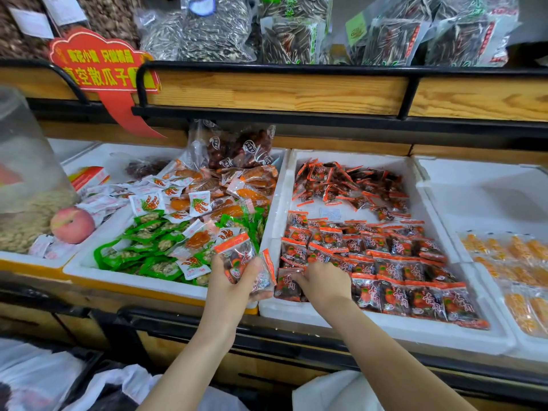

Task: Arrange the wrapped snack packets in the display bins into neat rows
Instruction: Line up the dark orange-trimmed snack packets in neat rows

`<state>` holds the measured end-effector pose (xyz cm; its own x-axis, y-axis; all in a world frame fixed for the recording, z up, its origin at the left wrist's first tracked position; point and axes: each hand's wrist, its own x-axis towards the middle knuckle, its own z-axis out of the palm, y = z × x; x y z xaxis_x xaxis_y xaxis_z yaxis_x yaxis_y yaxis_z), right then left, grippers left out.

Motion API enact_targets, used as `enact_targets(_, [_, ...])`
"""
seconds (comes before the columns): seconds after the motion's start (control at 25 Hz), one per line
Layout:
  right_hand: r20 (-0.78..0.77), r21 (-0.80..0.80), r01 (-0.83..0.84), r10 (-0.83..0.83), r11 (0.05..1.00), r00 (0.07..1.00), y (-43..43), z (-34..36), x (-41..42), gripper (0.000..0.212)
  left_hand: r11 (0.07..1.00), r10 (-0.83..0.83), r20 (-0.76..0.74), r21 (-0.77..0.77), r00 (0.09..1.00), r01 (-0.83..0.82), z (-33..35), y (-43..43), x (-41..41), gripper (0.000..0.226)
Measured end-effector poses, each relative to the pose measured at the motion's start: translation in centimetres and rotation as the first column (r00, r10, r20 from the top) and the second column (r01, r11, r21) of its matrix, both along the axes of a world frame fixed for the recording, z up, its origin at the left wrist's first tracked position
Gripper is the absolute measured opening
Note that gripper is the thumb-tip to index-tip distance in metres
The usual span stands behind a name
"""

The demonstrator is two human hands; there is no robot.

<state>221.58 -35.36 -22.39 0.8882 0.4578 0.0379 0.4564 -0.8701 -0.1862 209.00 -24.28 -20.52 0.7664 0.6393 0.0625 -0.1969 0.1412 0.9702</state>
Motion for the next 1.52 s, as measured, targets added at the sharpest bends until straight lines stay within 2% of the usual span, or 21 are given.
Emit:
enact_targets(0.08, [-0.002,0.102,-0.067,0.068,0.993,0.998,-0.7,0.1,-0.4,0.029,0.999,0.005,-0.009,-0.042,1.000,-0.006,-0.2,-0.2,0.0,0.044])
enact_targets(0.12, [-0.016,0.226,-0.096,0.103,0.969,0.995,-1.2,0.4,-0.9,0.023,0.997,0.005,-0.012,-0.071,1.000,-0.005,-0.3,-0.4,0.1,0.042])
enact_targets(0.2, [-0.151,0.572,-0.082,0.203,0.816,0.967,-2.2,1.1,-2.5,0.023,0.992,-0.004,-0.020,-0.122,1.000,0.001,-0.6,-0.9,0.2,0.037])
enact_targets(0.24, [-0.255,0.703,-0.023,0.281,0.711,0.925,-2.6,1.7,-3.6,0.023,0.990,-0.015,-0.028,-0.142,0.999,0.011,-0.7,-1.3,0.4,0.035])
enact_targets(0.28, [-0.339,0.766,0.037,0.354,0.641,0.872,-2.9,2.2,-4.6,0.021,0.988,-0.029,-0.036,-0.153,0.999,0.023,-0.9,-1.7,0.7,0.034])
enact_targets(0.36, [-0.420,0.782,0.084,0.423,0.617,0.803,-3.7,2.7,-6.0,0.018,0.993,-0.050,-0.072,-0.112,0.996,0.042,-1.3,-2.6,1.1,0.033])
enact_targets(0.48, [-0.494,0.766,0.171,0.398,0.619,0.774,-4.8,3.0,-6.0,0.022,0.995,-0.081,-0.090,-0.063,0.993,0.076,-1.4,-4.1,1.3,0.025])
enact_targets(0.56, [-0.551,0.788,0.296,0.402,0.540,0.731,-5.7,3.0,-5.8,0.014,0.995,-0.083,-0.086,-0.058,0.993,0.078,-1.7,-4.9,1.5,0.016])
enact_targets(0.64, [-0.601,0.793,0.416,0.456,0.446,0.656,-6.4,2.6,-5.7,0.014,0.997,-0.048,-0.074,-0.062,0.996,0.044,-1.9,-5.6,1.9,0.014])
enact_targets(0.72, [-0.633,0.771,0.452,0.462,0.449,0.621,-6.7,1.8,-6.2,0.017,0.997,-0.023,-0.067,-0.076,0.997,0.018,-2.3,-6.2,2.2,0.017])
enact_targets(0.8, [-0.645,0.756,0.462,0.410,0.463,0.645,-6.8,1.5,-6.3,0.017,0.995,-0.035,-0.064,-0.091,0.997,0.029,-2.4,-6.5,2.2,0.018])
enact_targets(0.84, [-0.631,0.768,0.468,0.390,0.438,0.671,-6.9,1.4,-5.7,0.016,0.996,-0.036,-0.054,-0.086,0.998,0.032,-2.5,-6.5,2.2,0.018])
enact_targets(0.92, [-0.553,0.816,0.433,0.300,0.383,0.777,-7.2,1.5,-3.7,0.014,0.996,-0.020,-0.018,-0.091,1.000,0.018,-2.5,-5.7,2.0,0.022])
enact_targets(0.96, [-0.497,0.824,0.390,0.195,0.411,0.845,-7.2,1.5,-2.3,0.014,0.995,-0.013,-0.006,-0.100,1.000,0.013,-2.5,-5.1,1.9,0.027])
enact_targets(1.04, [-0.384,0.772,0.302,0.032,0.559,0.923,-6.8,1.5,-0.1,0.024,0.995,-0.008,-0.010,-0.099,1.000,0.007,-2.5,-4.1,1.7,0.031])
enact_targets(1.12, [-0.324,0.683,0.208,0.035,0.700,0.946,-5.9,1.3,0.9,0.033,0.997,-0.010,-0.027,-0.076,1.000,0.008,-2.6,-3.6,1.5,0.033])
enact_targets(1.24, [-0.280,0.505,0.045,0.114,0.862,0.953,-4.5,-0.1,1.8,0.035,0.998,-0.027,-0.040,-0.058,0.999,0.024,-2.6,-3.5,1.4,0.041])
enact_targets(1.36, [-0.145,0.344,-0.063,0.119,0.937,0.982,-4.0,-1.1,2.5,0.041,0.997,-0.031,-0.057,-0.066,0.998,0.028,-2.6,-3.2,1.4,0.045])
enact_targets(1.48, [0.053,0.238,-0.212,0.205,0.948,0.977,-4.4,-1.4,2.2,0.041,0.997,-0.030,-0.071,-0.073,0.997,0.025,-3.0,-2.9,1.6,0.045])
enact_targets(1.52, [0.052,0.224,-0.245,0.239,0.943,0.969,-4.6,-1.4,1.9,0.041,0.997,-0.036,-0.074,-0.074,0.997,0.030,-3.1,-3.0,1.7,0.044])
